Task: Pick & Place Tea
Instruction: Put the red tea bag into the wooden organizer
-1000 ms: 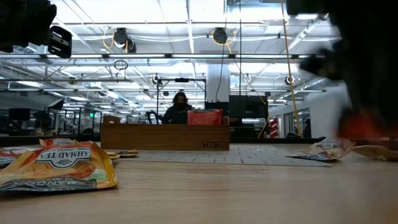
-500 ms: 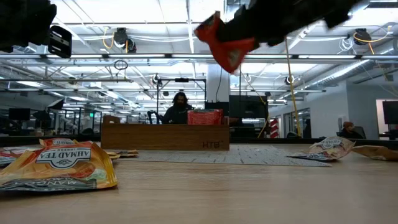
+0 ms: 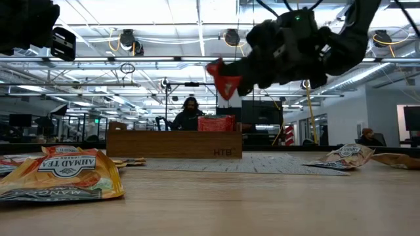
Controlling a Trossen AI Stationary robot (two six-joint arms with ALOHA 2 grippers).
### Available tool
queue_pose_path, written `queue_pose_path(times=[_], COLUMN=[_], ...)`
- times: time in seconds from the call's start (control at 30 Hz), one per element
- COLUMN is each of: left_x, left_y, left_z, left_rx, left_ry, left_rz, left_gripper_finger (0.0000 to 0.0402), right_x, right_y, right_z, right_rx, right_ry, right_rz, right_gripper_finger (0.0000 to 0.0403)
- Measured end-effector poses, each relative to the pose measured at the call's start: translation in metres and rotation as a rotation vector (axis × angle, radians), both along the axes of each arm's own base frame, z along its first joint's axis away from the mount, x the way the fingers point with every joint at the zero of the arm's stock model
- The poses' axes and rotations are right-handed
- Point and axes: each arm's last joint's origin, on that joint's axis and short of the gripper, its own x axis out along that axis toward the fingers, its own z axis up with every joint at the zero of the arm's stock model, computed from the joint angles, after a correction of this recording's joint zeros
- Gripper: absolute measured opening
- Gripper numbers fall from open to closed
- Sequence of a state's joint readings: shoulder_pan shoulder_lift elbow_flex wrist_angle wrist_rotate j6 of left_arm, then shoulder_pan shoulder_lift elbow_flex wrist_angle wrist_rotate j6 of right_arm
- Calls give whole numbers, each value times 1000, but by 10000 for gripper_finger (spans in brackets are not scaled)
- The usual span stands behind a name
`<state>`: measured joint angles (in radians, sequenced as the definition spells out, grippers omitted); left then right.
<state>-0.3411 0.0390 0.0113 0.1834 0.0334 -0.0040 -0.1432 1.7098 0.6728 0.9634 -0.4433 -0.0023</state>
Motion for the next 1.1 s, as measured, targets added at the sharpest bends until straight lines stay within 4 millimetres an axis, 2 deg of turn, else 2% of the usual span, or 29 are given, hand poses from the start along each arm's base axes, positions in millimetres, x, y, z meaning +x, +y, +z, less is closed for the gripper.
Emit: queue_pose_path(times=[0.13, 0.23, 0.53, 0.73, 0.9, 1.1], left_x=[0, 0, 0, 0, 0, 0], left_y=[0, 0, 0, 0, 0, 0], left_z=[0, 0, 0, 0, 0, 0], left_rx=[0, 0, 0, 0, 0, 0], left_ry=[0, -1, -1, -1, -1, -1], left_rz=[0, 0, 0, 0, 0, 0], left_gripper_finger=[35, 35, 35, 35, 35, 35], right_x=[13, 20, 20, 19, 19, 21], right_y=[0, -3, -7, -10, -1, 16], right_z=[-22, -24, -27, -32, -33, -26], right_rx=[-72, -110, -211, -288, -345, -415], right_ry=[58, 49, 78, 146, 163, 104], right_rz=[-79, -135, -264, -444, -491, -589], right_gripper_finger=[9, 14, 11, 14, 14, 14])
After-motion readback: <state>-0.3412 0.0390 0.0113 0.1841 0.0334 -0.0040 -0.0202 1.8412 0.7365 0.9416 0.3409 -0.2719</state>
